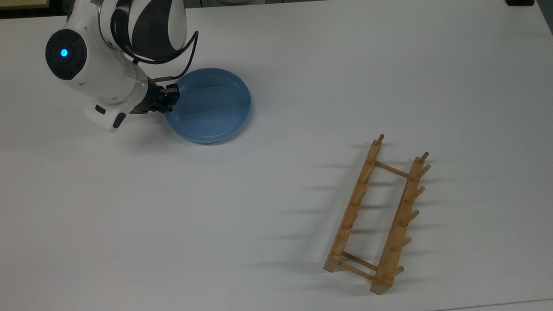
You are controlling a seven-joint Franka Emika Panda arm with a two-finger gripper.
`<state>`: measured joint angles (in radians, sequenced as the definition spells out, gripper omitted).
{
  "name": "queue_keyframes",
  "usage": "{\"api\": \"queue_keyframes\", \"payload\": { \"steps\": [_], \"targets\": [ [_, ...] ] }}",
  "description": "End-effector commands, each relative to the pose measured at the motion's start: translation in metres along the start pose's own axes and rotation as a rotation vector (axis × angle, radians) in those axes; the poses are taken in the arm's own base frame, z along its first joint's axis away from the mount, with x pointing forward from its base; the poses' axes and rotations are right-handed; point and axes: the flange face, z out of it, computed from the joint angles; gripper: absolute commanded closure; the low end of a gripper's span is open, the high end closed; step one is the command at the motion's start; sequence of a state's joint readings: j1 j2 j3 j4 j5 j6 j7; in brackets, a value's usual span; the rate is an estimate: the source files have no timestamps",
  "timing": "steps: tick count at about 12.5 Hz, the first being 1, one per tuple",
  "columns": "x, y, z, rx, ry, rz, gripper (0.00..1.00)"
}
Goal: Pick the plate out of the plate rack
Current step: 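Carry the plate away from the rack and lower it flat onto the table, then open the gripper, release the plate and raise the arm away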
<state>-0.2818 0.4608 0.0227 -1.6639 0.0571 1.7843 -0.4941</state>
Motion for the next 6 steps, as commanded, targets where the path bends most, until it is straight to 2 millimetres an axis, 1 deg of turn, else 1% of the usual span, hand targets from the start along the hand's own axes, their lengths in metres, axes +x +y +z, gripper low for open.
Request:
{"api": "queue_keyframes", "payload": {
  "steps": [1, 2, 3, 4, 5, 6],
  "targets": [
    [-0.005, -0.001, -0.016, 0.009, 0.038, 0.047, 0.00],
    [-0.009, -0.002, -0.025, 0.004, 0.049, 0.052, 0.00],
    [-0.018, -0.006, -0.044, -0.004, 0.064, 0.054, 0.00],
    [-0.025, -0.011, -0.056, -0.002, 0.063, 0.058, 0.00],
    [-0.036, -0.020, -0.082, -0.009, 0.079, 0.088, 0.00],
    [-0.044, -0.031, -0.100, -0.009, 0.080, 0.136, 0.00]
  ]
}}
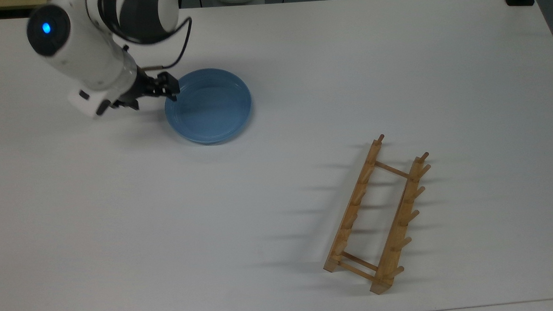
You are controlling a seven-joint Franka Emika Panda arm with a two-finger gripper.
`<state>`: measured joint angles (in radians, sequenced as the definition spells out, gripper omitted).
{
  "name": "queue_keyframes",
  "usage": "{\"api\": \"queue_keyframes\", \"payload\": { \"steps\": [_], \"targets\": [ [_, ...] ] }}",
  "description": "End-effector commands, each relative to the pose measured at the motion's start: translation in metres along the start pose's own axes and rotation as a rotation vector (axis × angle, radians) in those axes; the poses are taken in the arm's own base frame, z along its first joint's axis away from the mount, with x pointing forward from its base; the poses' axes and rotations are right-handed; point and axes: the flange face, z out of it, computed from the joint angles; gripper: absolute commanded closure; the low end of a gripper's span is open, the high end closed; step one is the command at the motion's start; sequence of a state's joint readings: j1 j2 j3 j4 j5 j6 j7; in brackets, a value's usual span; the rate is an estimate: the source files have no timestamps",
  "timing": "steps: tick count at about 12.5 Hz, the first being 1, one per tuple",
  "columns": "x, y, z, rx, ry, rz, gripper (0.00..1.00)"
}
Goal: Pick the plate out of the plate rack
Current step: 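Open the gripper, release the plate and raise the arm away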
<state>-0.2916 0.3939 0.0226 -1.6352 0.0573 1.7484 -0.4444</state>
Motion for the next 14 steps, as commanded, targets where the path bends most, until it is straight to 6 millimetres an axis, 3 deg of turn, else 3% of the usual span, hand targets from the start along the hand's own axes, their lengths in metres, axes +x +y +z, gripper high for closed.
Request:
{"api": "queue_keyframes", "payload": {
  "steps": [1, 4, 7, 10, 14],
  "targets": [
    [-0.038, -0.039, -0.081, -0.002, 0.062, 0.176, 0.00],
    [-0.049, -0.082, -0.136, -0.026, 0.163, 0.408, 0.00],
    [-0.074, -0.125, -0.182, -0.042, 0.252, 0.413, 0.00],
    [-0.094, -0.167, -0.204, -0.055, 0.259, 0.355, 0.00],
    [-0.109, -0.185, -0.224, -0.064, 0.311, 0.295, 0.00]
  ]
}}
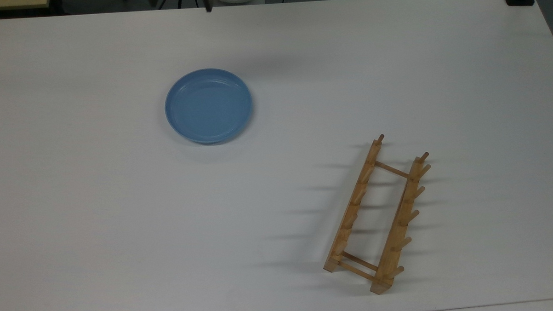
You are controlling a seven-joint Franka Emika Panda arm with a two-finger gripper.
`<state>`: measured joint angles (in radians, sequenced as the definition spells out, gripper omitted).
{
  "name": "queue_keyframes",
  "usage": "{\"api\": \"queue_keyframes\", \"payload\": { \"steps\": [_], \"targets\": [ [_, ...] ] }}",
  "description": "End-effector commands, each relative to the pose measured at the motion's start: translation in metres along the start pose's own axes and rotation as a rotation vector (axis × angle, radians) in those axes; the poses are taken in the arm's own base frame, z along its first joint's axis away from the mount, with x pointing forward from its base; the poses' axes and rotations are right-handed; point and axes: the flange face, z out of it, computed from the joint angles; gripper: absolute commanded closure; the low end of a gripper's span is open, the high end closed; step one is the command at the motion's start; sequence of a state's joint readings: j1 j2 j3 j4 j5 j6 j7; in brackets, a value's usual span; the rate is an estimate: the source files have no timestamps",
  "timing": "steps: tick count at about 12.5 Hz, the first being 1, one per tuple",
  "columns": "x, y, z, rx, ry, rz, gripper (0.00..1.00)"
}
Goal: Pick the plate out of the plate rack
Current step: 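Open the gripper, release the plate and raise the arm away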
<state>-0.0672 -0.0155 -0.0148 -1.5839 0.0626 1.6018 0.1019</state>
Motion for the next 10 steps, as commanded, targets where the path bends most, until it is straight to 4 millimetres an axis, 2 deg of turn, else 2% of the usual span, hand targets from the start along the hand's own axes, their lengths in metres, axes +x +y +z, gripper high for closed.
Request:
{"api": "queue_keyframes", "payload": {
  "steps": [1, 5, 10],
  "targets": [
    [-0.014, -0.006, -0.013, 0.015, 0.027, -0.078, 0.00],
    [-0.006, -0.006, -0.011, -0.030, 0.070, -0.261, 0.00],
    [-0.003, -0.005, -0.010, -0.032, 0.091, -0.254, 0.00]
  ]
}}
